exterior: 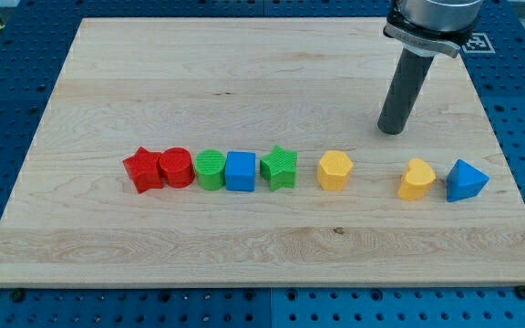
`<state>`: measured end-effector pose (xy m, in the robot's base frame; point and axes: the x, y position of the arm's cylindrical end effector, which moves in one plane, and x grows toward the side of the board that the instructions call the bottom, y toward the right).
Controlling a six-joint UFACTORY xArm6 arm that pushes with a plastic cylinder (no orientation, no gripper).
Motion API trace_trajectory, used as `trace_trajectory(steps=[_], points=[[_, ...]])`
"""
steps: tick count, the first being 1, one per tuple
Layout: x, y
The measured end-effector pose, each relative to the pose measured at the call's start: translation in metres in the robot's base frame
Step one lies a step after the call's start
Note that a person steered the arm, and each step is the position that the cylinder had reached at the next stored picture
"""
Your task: Nudge the blue triangle little bit up
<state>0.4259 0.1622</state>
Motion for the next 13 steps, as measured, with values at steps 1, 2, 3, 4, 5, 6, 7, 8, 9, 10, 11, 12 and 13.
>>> trace_trajectory(steps=[1, 2, 3, 4, 5, 6, 7, 8, 9, 10, 11, 12, 13], points=[[0.001, 0.000], [0.001, 0.000], [0.011, -0.008], [0.016, -0.042], [0.012, -0.067], [0.012, -0.069], [0.009, -0.118], [0.006, -0.180], [0.001, -0.244], [0.001, -0.307], [0.001, -0.369], [0.024, -0.401], [0.080, -0.398]])
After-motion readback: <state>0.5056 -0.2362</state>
